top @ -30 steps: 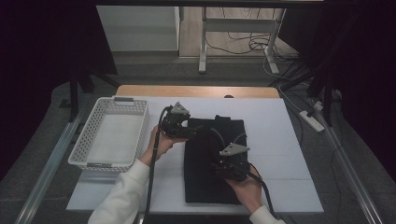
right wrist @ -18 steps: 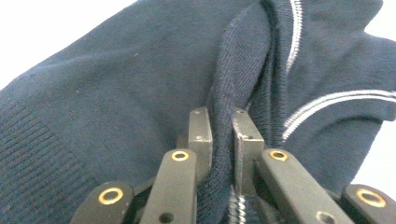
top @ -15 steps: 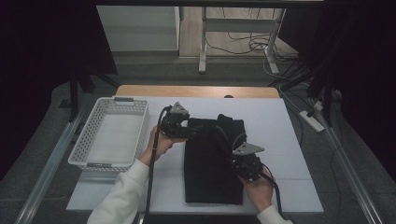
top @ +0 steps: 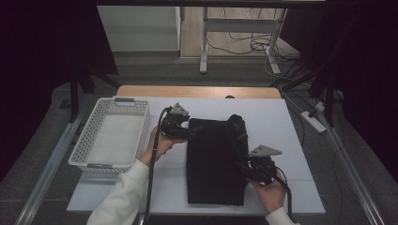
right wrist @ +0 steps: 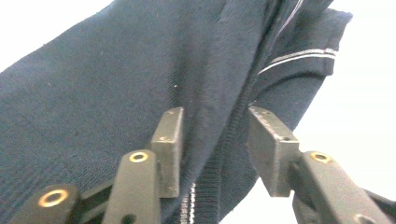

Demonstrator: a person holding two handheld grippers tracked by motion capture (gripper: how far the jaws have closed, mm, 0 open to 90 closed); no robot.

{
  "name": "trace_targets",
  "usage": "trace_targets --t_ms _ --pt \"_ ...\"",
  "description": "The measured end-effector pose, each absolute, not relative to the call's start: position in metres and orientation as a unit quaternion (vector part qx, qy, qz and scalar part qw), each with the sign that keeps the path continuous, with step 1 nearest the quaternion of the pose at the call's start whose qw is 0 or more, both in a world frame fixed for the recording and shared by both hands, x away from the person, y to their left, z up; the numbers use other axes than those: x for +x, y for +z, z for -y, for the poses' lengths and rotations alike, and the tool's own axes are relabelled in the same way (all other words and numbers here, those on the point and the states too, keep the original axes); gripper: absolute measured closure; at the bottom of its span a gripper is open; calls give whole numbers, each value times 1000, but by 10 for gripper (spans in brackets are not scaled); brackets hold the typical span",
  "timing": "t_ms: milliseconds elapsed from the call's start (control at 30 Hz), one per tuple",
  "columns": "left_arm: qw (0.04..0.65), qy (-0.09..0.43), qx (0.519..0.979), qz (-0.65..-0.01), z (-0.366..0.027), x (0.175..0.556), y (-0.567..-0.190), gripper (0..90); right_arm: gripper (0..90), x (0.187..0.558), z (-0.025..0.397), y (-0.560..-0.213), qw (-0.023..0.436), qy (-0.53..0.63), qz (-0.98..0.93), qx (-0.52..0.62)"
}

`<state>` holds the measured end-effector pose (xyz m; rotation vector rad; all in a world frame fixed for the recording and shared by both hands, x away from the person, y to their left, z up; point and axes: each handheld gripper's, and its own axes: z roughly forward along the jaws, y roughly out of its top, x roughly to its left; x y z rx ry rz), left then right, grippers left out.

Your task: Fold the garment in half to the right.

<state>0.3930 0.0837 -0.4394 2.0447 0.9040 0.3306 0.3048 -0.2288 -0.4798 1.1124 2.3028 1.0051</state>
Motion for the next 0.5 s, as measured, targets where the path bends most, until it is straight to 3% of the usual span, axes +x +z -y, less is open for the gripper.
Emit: trace_targets --t_ms 300,500 --pt "424 131 819 -364 -83 394 -441 266 515 307 231 -466 210 376 -813 393" --pt "425 125 818 -366 -81 396 -443 265 504 332 211 -461 203 374 -819 384"
